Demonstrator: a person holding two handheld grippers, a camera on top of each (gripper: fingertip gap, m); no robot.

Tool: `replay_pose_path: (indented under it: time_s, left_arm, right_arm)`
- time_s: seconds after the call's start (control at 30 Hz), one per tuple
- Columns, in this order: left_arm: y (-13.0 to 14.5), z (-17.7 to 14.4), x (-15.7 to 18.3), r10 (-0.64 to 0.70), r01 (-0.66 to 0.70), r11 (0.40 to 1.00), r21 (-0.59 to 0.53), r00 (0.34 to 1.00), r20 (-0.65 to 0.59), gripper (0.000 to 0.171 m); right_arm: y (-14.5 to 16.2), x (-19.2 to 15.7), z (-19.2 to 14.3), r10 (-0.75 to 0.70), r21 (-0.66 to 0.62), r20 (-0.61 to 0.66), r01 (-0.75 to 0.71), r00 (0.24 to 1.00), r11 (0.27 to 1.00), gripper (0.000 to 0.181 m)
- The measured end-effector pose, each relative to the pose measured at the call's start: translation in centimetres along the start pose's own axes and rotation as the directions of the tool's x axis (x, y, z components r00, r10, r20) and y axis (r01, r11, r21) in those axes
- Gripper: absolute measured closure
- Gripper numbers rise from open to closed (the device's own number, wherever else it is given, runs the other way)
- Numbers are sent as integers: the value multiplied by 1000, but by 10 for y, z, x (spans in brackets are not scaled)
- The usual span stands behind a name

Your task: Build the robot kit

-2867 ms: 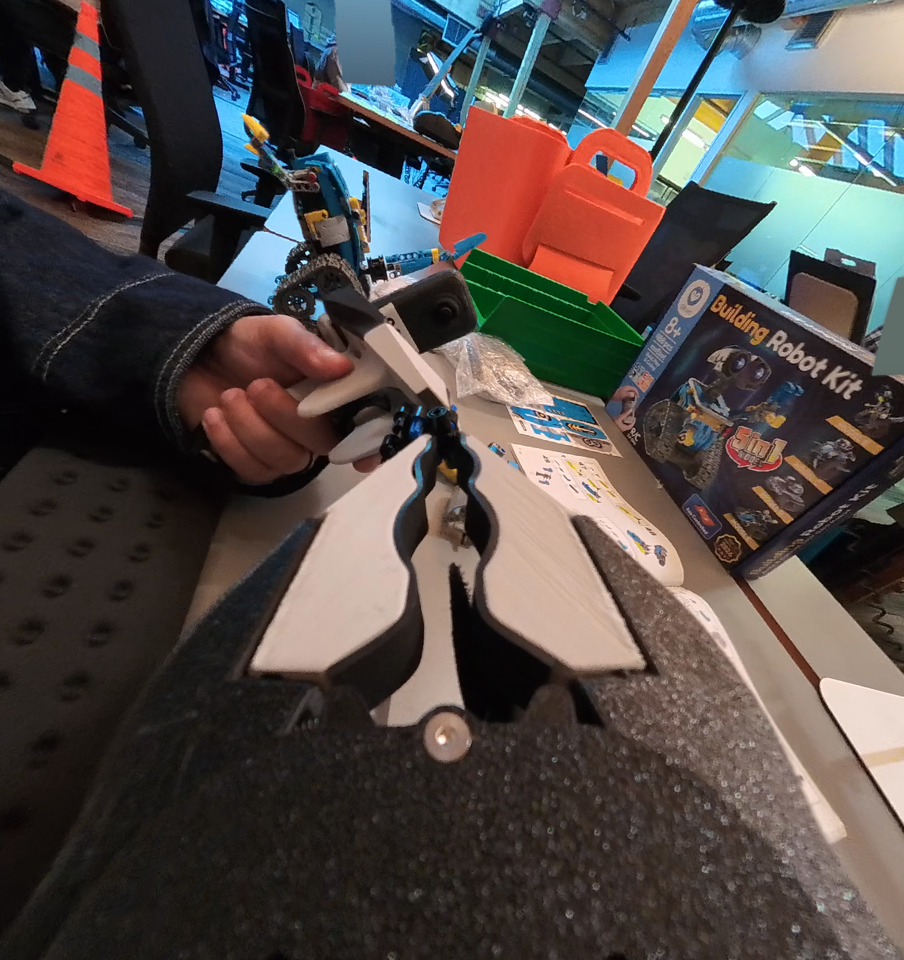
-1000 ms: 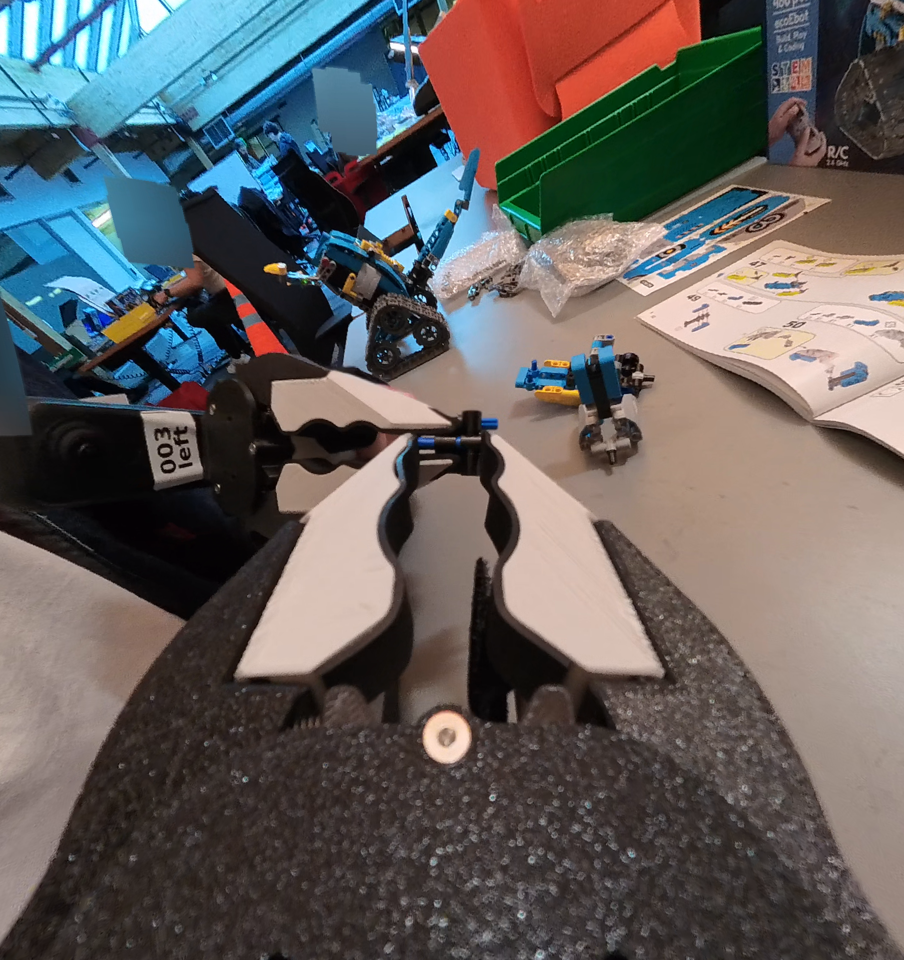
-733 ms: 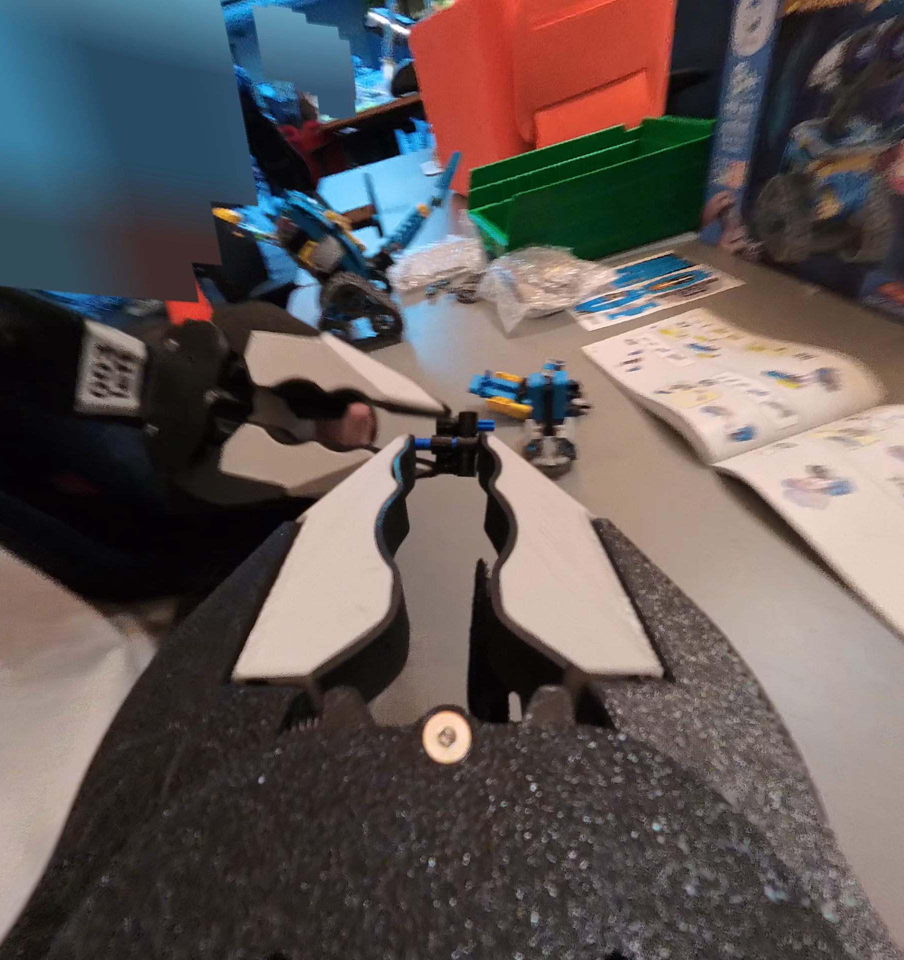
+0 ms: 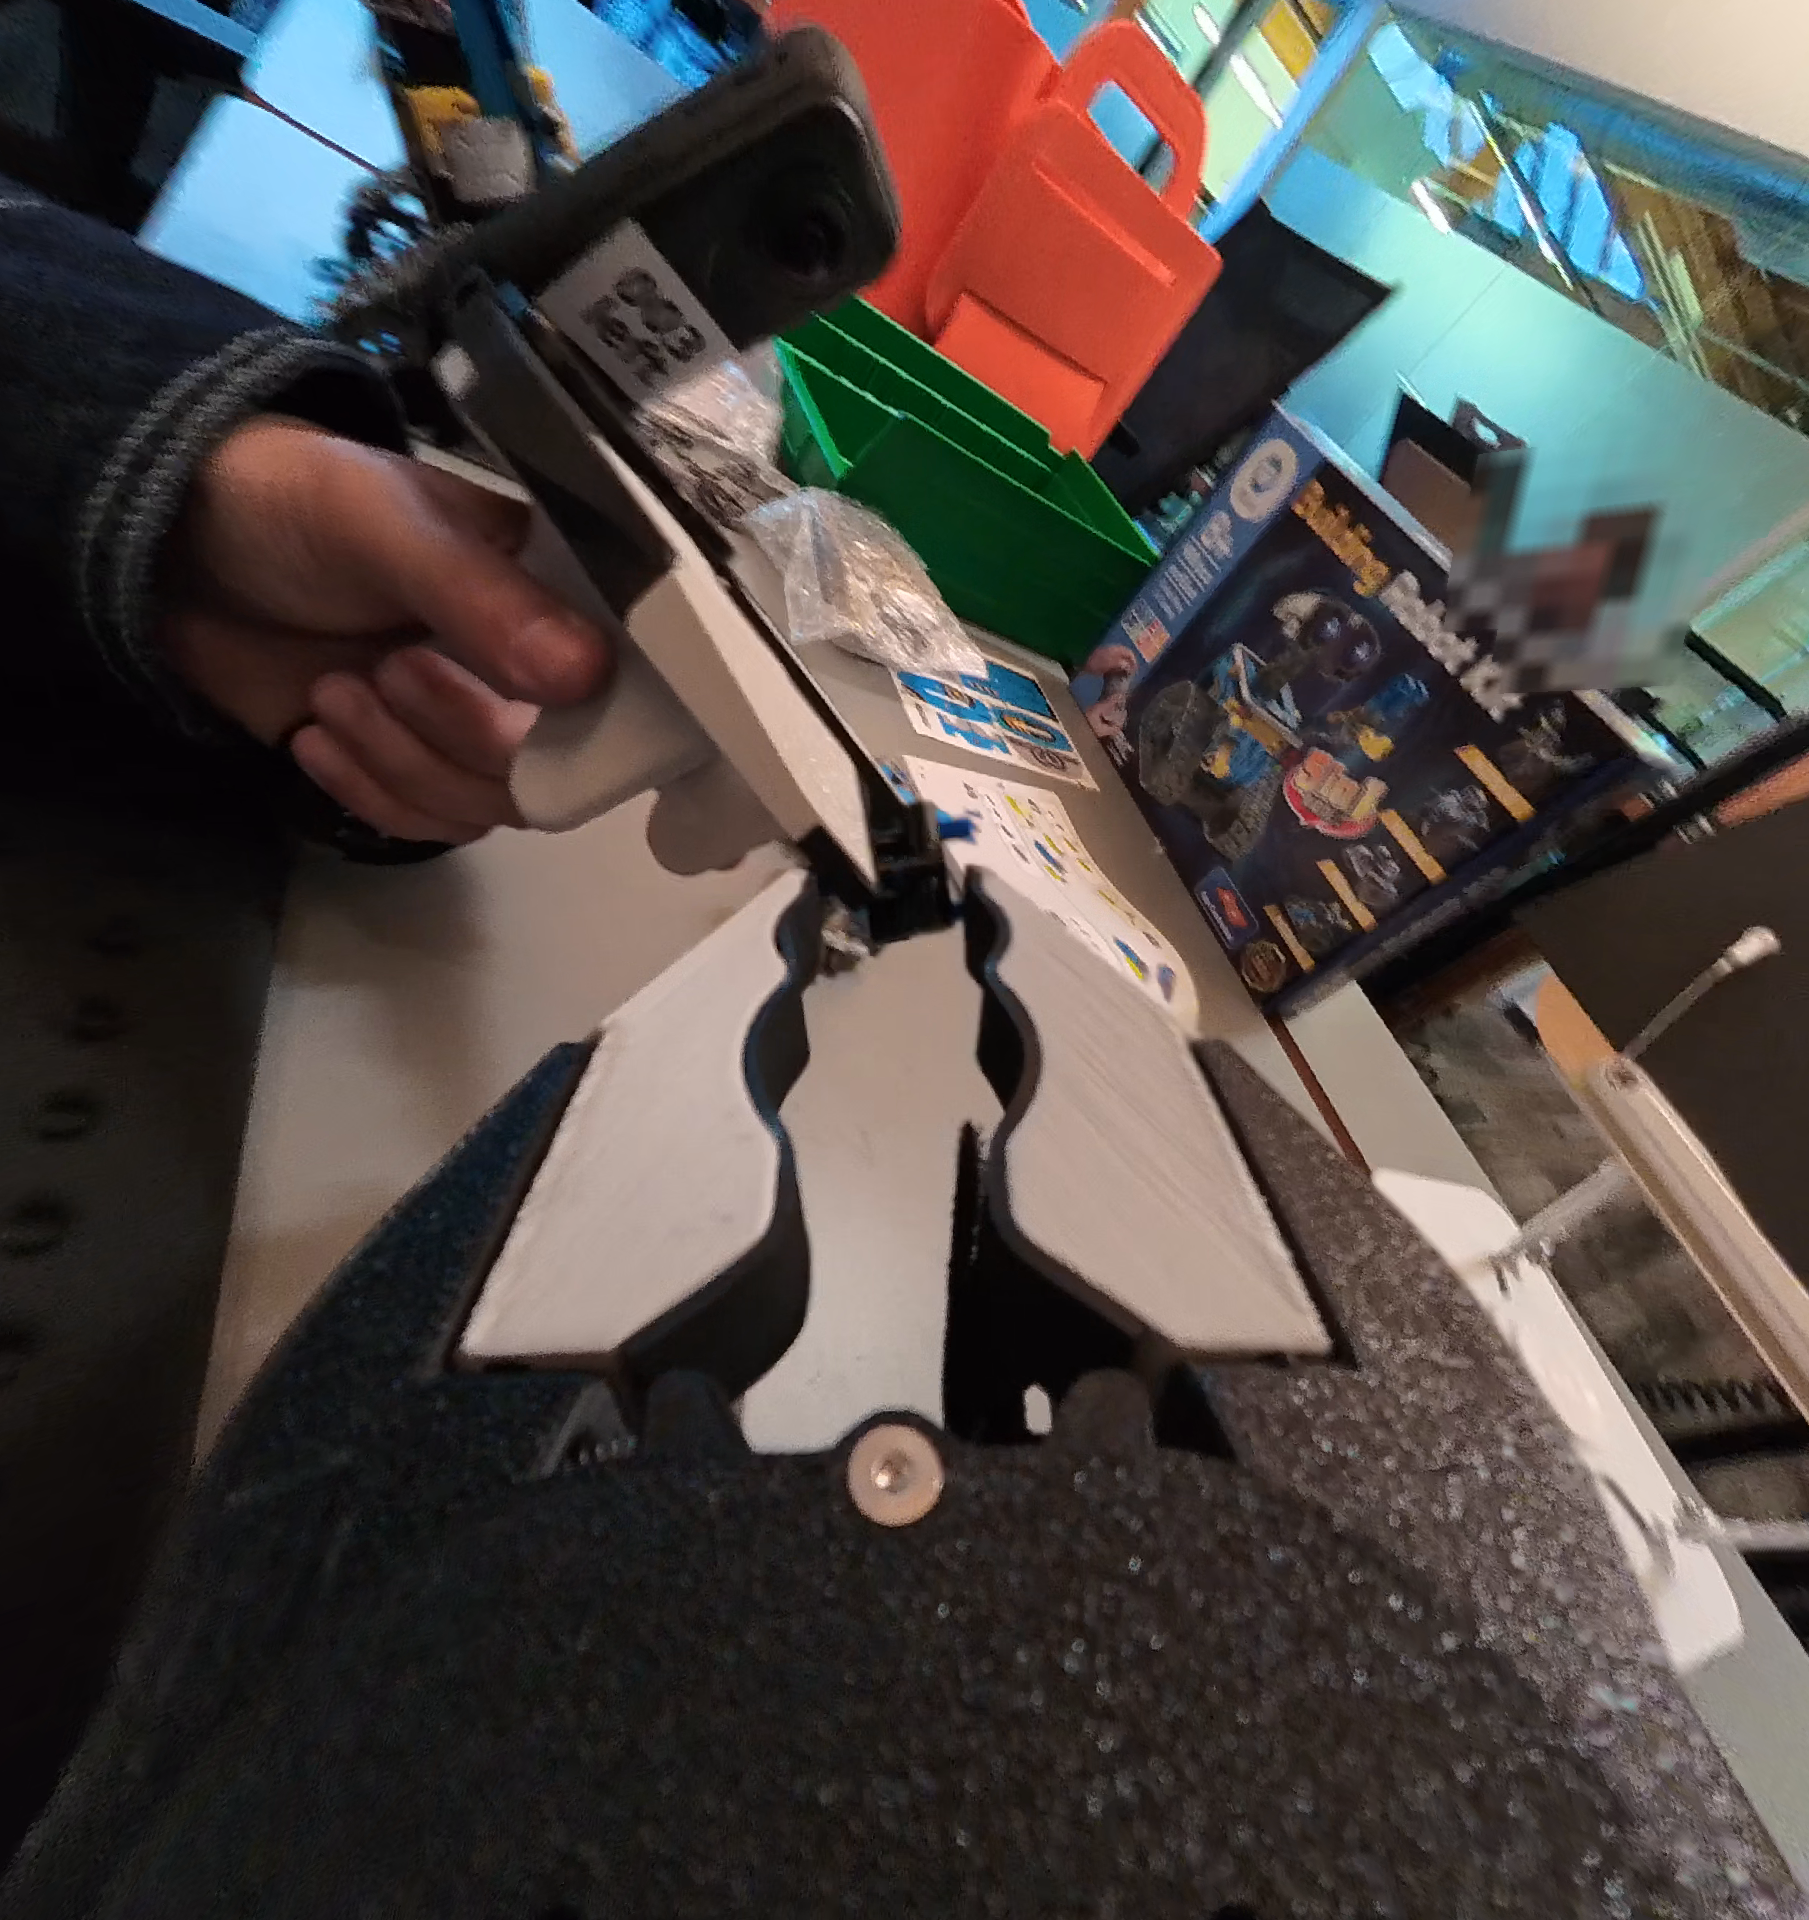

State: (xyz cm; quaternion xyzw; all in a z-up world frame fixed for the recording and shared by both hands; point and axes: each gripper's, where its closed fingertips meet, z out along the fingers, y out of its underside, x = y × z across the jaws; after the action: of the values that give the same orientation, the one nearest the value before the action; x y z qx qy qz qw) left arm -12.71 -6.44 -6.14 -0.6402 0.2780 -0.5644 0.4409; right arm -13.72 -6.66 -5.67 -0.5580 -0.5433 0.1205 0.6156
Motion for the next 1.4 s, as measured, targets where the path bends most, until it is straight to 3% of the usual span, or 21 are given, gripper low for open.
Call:
replay_pose_path:
  time_s: [0.1,0.23,0.43,0.57,0.83,0.9,1.03,1.2,1.27,1.33,1.4]
  left_arm:
    - [-1,-1,-6,5,-5,1000,4,999,36,139]
    - [0,-1,-7,11,-11,1000,3,999,45,139]
    - [11,5,-5,0,1,998,-61,1000,22,139]
    - [16,7,-8,7,-4,996,-93,999,40,139]
    - [13,4,-15,-1,7,997,-76,997,77,139]
    - [11,2,-18,-25,30,998,-62,997,77,146]
    - [10,2,-15,-24,28,998,-60,998,63,146]
    - [9,1,-20,-24,29,998,-56,996,88,146]
    - [5,-4,-29,23,-17,999,-43,987,161,146]
    - [4,-9,-41,183,-162,982,-95,939,291,146]
    - [5,-10,-45,400,-345,916,-207,837,374,146]
  right_arm:
    - [5,6,3,-20,-59,-60,17,998,998,148]
    - [7,2,3,-62,-86,-56,57,997,995,159]
    - [9,-1,3,-218,-119,-92,206,972,971,152]
    - [18,-6,6,-184,-159,-54,173,981,972,156]
    - [22,2,8,-201,-196,-105,177,974,964,151]
    - [27,6,8,-234,-228,-124,202,964,952,163]
    - [23,4,7,-265,-210,-131,234,955,949,165]
    - [27,2,8,-215,-196,-110,190,970,962,168]
    - [27,6,7,-156,-167,-127,134,980,977,167]
    - [29,8,6,16,-113,-96,-27,995,993,169]
    - [30,7,8,287,-87,-7,-287,958,954,156]
